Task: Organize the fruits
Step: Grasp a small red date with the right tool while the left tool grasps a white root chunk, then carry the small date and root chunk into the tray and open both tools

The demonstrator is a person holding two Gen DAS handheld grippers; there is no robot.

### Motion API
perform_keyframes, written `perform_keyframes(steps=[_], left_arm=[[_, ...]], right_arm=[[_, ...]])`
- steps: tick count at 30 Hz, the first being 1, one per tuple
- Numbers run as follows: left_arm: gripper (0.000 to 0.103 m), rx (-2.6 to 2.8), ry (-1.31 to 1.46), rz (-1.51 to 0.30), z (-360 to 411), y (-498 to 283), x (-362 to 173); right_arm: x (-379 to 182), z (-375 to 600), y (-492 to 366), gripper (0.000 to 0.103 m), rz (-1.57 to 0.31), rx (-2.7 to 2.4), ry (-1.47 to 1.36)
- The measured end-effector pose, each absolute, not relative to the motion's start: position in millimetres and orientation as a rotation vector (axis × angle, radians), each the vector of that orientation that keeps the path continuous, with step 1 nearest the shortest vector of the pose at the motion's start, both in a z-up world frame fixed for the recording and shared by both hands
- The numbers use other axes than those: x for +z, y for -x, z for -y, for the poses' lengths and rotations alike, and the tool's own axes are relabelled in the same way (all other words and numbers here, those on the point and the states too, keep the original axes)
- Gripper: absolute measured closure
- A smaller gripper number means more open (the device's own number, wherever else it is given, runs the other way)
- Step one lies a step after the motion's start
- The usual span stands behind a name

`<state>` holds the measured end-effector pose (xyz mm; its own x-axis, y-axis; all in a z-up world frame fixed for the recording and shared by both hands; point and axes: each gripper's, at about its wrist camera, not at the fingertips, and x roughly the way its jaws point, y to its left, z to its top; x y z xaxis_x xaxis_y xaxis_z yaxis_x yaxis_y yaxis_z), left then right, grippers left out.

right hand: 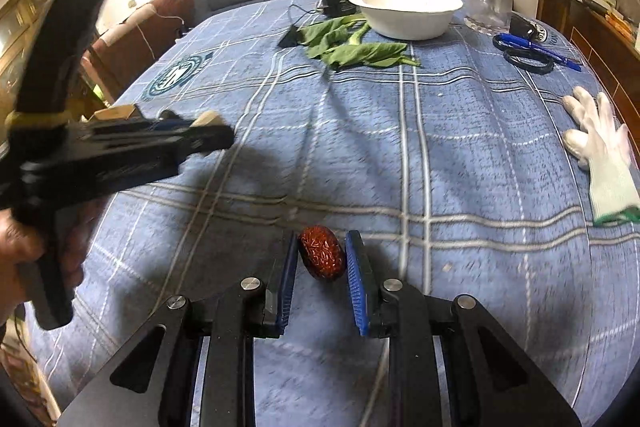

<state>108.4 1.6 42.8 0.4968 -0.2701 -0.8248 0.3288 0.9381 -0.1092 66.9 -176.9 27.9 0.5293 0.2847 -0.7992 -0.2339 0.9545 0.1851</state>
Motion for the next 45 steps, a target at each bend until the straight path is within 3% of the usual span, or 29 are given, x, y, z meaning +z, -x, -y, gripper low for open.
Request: perform_keyframes(steps=[17, 45], left_arm=[[0.075, -0.349, -0.013, -0.952, -93.3, -30.3, 61.0], [0.075, -0.111, 0.096, -0.914, -274.9, -0.4, 77.4]], right_arm=[[39.4, 107.2, -20.9, 0.079, -0.976, 0.34, -0.042], [70.6, -77.4, -40.2, 0.079, -0.928, 0.577, 0.056]])
